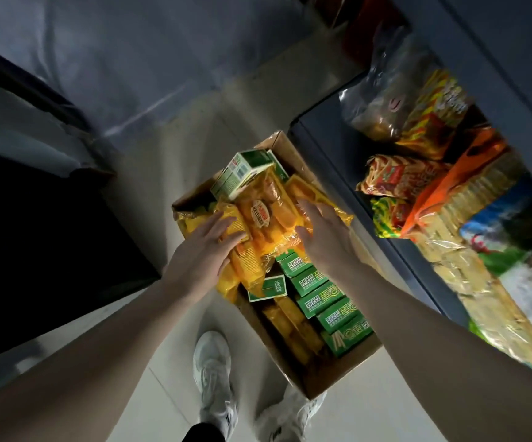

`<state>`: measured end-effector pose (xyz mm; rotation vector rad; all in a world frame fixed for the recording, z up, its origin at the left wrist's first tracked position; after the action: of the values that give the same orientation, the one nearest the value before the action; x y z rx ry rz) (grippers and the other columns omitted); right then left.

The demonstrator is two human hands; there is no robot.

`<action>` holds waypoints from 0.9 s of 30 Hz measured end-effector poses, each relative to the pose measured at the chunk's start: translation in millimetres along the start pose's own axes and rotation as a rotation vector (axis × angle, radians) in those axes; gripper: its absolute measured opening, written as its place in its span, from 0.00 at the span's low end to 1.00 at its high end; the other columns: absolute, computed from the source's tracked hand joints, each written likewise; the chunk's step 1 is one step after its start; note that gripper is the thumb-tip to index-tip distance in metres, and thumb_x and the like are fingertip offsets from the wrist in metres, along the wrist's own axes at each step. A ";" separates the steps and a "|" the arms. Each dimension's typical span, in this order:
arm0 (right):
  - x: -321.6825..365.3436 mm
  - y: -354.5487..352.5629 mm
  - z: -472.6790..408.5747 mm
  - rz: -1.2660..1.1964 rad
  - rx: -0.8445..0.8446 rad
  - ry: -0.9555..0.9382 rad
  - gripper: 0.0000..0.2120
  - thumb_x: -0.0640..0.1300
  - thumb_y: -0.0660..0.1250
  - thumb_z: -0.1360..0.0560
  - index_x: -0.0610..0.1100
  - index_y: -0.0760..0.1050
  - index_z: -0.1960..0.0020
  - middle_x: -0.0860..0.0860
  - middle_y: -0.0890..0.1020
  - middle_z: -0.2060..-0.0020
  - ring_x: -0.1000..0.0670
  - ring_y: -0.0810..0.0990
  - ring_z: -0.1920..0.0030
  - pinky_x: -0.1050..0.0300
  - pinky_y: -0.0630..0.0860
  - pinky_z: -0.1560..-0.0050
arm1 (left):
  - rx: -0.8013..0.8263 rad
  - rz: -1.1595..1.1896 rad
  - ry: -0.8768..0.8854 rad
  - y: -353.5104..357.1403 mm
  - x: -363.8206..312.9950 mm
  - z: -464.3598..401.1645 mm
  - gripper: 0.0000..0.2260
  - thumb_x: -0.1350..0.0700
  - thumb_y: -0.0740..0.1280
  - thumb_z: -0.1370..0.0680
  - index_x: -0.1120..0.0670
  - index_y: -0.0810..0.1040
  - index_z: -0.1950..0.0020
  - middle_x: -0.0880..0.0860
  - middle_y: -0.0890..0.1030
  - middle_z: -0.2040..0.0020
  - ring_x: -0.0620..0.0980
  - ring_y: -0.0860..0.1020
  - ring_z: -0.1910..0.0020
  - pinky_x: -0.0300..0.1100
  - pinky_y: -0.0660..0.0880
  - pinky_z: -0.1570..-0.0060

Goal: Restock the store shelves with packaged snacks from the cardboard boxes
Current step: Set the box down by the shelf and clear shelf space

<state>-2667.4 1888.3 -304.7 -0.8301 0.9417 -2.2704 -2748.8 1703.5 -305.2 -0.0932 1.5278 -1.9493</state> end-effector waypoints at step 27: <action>-44.4 -26.0 49.8 -0.333 -0.079 0.137 0.31 0.46 0.65 0.18 0.67 0.56 0.23 0.47 0.70 0.30 0.43 0.76 0.35 0.50 0.78 0.47 | 0.111 -0.324 -0.094 -35.6 -31.0 -25.2 0.31 0.56 0.84 0.40 0.49 0.80 0.39 0.57 0.79 0.40 0.62 0.76 0.37 0.64 0.68 0.33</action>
<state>-2608.9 1912.9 -271.5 -0.9330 1.0236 -2.6173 -2751.1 1744.9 -271.4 -0.4008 1.4080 -2.2428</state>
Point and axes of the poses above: each hand's wrist, its own z-axis away from the middle knuckle, its own y-axis out of the palm, x = y × z, the point moved 9 cm from there along -z, towards the middle knuckle
